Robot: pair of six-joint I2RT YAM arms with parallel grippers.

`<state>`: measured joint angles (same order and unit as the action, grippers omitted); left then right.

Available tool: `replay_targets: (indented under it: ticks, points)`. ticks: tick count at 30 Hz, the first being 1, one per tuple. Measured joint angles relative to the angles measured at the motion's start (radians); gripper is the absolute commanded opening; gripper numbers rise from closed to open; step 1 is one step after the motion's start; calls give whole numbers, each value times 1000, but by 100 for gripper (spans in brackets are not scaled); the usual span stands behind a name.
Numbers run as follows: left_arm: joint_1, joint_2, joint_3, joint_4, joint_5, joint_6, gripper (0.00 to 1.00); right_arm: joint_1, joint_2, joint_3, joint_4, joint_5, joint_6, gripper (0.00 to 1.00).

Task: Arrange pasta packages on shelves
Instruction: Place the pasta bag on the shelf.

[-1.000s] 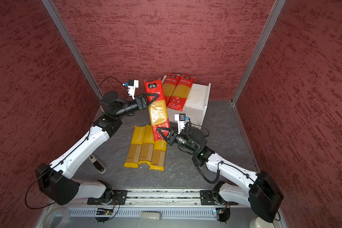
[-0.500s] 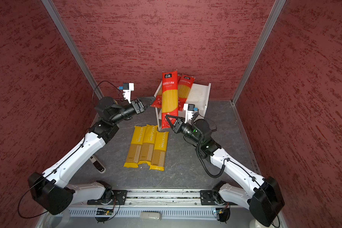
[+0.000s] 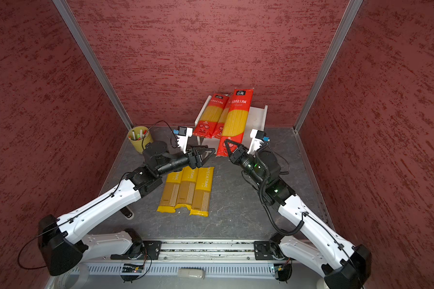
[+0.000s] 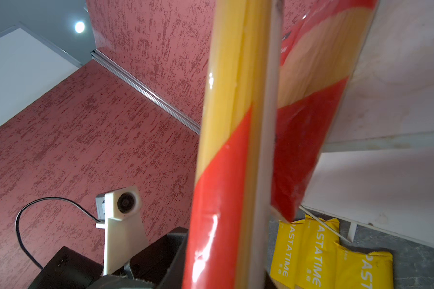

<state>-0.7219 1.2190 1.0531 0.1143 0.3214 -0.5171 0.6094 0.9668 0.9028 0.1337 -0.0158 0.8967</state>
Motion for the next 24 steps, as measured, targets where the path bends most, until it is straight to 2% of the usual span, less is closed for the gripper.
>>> replay_targets:
  ticks: [13, 19, 24]
  points:
    - [-29, -5, -40, 15, -56, 27, 73, -24, -39, 80, -192, 122, -22, 0]
    - [-38, -5, -40, 15, -67, 33, 73, -88, 61, 259, -280, 105, -29, 0]
    - [-43, -5, -40, 14, -75, 37, 73, -183, 154, 370, -303, 31, -11, 0]
